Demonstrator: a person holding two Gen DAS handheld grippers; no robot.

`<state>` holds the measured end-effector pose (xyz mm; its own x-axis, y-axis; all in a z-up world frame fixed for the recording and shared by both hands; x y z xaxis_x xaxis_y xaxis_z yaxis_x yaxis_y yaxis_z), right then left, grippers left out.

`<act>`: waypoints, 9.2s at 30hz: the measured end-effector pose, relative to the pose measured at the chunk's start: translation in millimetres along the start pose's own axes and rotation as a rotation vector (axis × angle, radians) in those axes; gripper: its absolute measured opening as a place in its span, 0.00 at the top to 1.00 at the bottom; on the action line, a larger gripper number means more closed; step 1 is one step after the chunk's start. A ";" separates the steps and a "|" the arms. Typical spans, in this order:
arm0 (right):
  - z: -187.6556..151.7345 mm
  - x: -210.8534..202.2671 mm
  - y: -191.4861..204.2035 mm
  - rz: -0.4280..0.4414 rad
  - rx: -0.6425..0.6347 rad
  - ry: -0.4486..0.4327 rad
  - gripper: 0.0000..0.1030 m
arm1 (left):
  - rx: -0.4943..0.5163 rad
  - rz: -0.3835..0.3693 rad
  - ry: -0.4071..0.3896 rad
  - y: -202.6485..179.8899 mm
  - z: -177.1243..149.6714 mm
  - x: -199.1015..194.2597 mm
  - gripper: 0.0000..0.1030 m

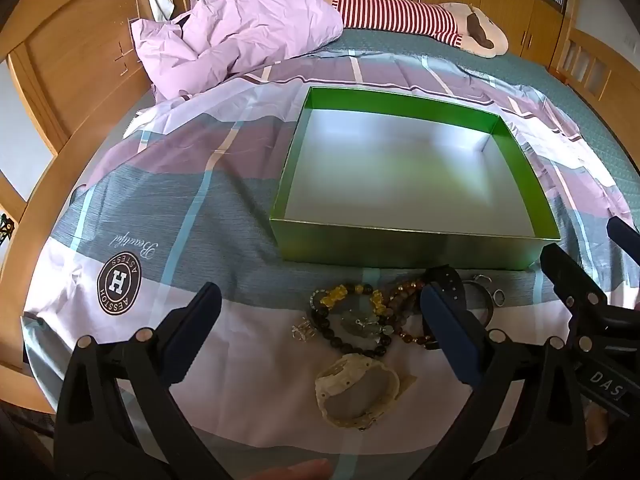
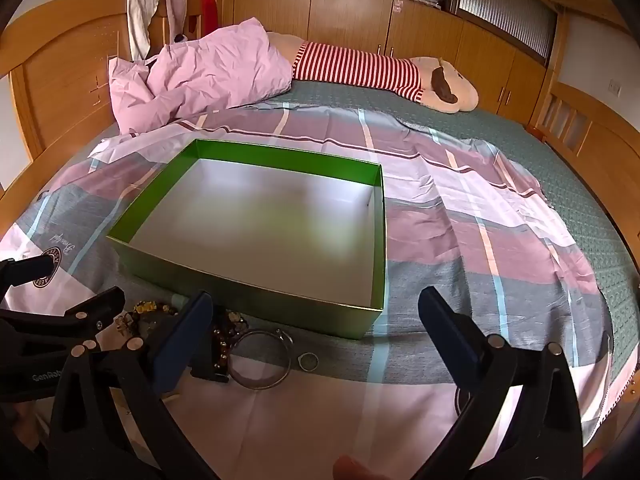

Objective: Organize jewelry

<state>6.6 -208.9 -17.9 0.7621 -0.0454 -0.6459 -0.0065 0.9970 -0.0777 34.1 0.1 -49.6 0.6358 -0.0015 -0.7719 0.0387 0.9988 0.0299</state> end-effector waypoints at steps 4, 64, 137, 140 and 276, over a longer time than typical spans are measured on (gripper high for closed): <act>-0.5 -0.1 0.2 0.002 0.001 0.000 0.02 | 0.001 0.002 0.000 0.3 0.0 0.2 0.04; -2.0 -0.8 2.1 0.004 0.003 0.004 0.02 | 0.024 0.031 0.021 6.1 -6.8 5.8 0.04; -46.4 12.1 10.2 0.201 -0.089 0.225 0.38 | 0.069 -0.093 0.251 9.0 -36.0 24.3 0.41; -50.3 13.1 24.3 0.224 -0.101 0.215 0.38 | 0.092 -0.092 0.249 8.6 -41.8 24.2 0.41; -63.2 48.2 28.9 0.287 -0.067 0.319 0.81 | -0.024 -0.087 0.322 35.1 -44.7 67.7 0.28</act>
<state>2.2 -186.3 -99.2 0.4847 0.2054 -0.8502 -0.2393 0.9661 0.0969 44.0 37.2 -129.2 0.3541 -0.0747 -0.9322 0.0618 0.9965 -0.0564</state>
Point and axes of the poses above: each gripper's, at about its wrist camera, not at the fingertips, and x roughly the way its jaws point, y to its left, z to its top, the point moved 6 cm from there along x, roughly the way its jaws point, and after that the axes turned 5 degrees about -y, right-handed, at the moved point
